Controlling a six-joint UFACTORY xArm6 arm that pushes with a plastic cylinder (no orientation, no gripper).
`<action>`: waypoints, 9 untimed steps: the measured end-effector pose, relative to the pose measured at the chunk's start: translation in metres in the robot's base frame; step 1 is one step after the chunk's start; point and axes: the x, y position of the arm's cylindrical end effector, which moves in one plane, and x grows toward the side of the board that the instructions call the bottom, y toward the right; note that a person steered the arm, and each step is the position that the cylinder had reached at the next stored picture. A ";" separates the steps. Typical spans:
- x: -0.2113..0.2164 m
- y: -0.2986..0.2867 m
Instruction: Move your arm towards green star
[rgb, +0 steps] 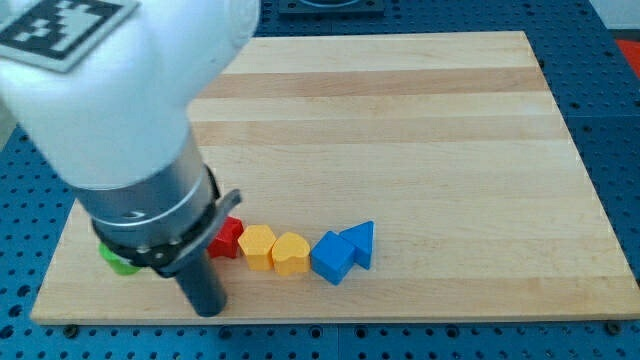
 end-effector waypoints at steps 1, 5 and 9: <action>-0.008 -0.016; -0.012 0.035; 0.004 -0.030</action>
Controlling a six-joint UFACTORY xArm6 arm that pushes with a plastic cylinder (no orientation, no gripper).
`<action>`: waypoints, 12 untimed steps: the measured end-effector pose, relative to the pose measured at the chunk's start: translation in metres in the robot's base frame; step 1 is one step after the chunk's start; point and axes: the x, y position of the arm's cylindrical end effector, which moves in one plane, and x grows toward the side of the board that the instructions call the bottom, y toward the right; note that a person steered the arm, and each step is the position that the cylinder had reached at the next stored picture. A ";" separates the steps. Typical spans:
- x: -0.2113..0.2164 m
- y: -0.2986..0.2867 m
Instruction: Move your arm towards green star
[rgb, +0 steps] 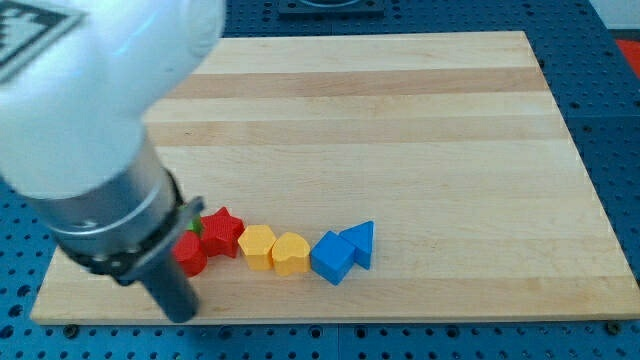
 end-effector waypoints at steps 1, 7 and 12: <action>0.000 -0.083; -0.196 -0.023; -0.131 0.026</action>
